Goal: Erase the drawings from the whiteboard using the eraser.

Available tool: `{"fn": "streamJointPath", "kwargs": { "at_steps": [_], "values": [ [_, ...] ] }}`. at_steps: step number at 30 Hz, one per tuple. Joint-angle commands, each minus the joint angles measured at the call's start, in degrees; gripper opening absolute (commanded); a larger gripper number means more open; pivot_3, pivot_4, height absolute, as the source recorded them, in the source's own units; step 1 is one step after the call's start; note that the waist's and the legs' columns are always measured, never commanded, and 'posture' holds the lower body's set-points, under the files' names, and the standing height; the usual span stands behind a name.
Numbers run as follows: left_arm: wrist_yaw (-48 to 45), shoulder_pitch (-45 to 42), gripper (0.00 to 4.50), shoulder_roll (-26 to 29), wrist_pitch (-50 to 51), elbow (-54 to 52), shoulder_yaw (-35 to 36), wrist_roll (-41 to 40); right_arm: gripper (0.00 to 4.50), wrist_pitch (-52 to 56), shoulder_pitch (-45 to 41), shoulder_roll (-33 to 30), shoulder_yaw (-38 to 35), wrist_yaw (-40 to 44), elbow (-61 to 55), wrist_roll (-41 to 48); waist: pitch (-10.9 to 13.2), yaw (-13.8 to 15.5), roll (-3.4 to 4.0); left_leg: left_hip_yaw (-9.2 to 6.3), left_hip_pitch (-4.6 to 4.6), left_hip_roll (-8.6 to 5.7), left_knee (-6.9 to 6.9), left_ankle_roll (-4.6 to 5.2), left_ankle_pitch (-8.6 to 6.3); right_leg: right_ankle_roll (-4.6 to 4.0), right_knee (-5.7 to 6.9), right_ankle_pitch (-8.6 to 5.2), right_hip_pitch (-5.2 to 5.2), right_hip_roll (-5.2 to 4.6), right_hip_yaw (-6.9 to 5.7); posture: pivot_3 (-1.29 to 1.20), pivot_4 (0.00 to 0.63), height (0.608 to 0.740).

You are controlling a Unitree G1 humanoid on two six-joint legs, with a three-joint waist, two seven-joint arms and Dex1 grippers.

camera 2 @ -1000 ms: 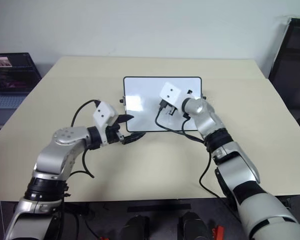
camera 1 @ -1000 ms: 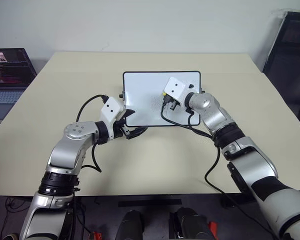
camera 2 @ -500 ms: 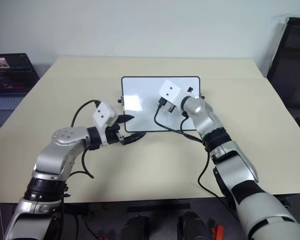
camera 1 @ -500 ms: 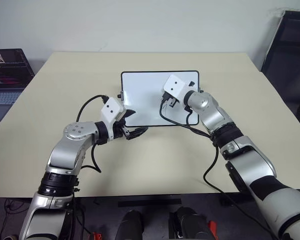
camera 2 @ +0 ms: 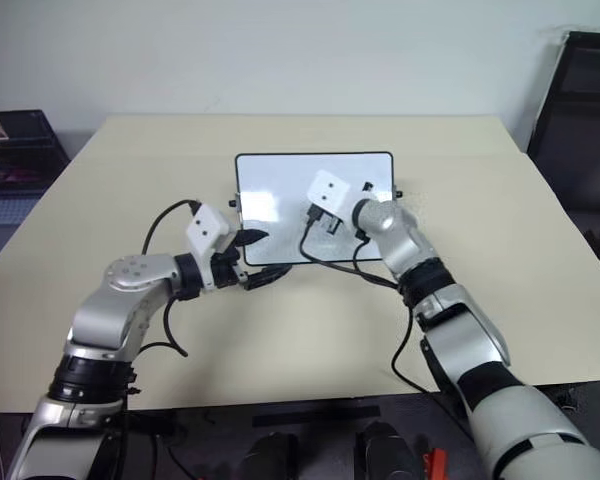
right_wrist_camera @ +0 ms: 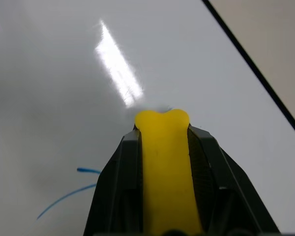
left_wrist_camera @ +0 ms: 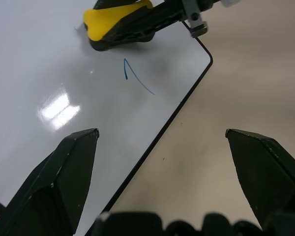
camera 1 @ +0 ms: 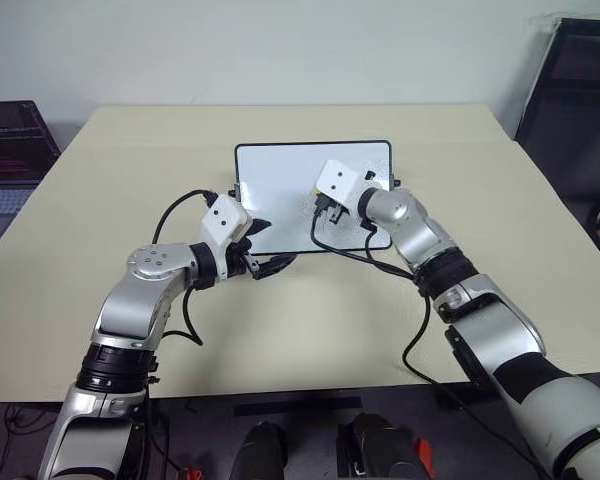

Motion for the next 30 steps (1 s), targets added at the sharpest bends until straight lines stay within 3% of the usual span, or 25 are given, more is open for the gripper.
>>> {"fn": "streamJointPath", "kwargs": {
  "at_steps": [1,6,13,24,30],
  "values": [
    [0.2,-0.5,4.5,0.3,-0.3,-2.3,0.5,-0.5,0.96,-2.3,-4.2,0.5,-1.7,-4.8,3.5,-0.7,0.0,-0.2,0.01,0.0,0.0,0.0,0.0,0.0,0.0,0.0,0.0,0.0,0.0,0.0,0.0,0.0,0.15,0.74],
    [0.4,-0.2,4.5,0.3,-0.1,-2.8,0.5,-0.5,0.96,-4.1,-6.4,1.6,-1.9,-5.9,7.7,-0.1,0.0,-0.2,0.0,-0.02,-0.04,-0.03,-0.09,-0.01,-0.01,-0.01,-0.06,0.0,-0.02,-0.02,-0.01,0.0,0.15,0.74],
    [0.6,-0.1,4.5,0.3,0.2,-3.0,0.4,-0.5,0.96,-2.5,-4.4,2.5,0.0,0.7,8.1,-1.0,0.0,-0.4,0.0,-0.05,-0.01,-0.01,-0.16,-0.01,-0.02,-0.01,-0.07,0.0,-0.03,-0.02,-0.01,0.0,0.15,0.74],
    [0.5,-0.3,4.5,0.1,-0.1,-2.8,-0.1,-0.5,0.96,-0.5,-1.1,-1.2,0.7,4.2,3.5,-2.3,0.0,-0.2,0.0,-0.09,-0.01,-0.02,-0.12,-0.01,-0.01,0.0,-0.05,0.0,-0.01,-0.02,-0.02,0.0,0.15,0.74],
    [0.1,-0.4,4.5,0.3,-0.3,-2.3,-0.1,-0.5,0.96,2.2,4.6,-5.3,1.5,7.5,-5.6,-3.1,0.0,0.8,0.0,-0.09,-0.03,-0.09,-0.06,-0.01,-0.01,0.01,-0.08,-0.01,0.03,-0.04,-0.04,0.0,0.15,0.74]
  ]
}}
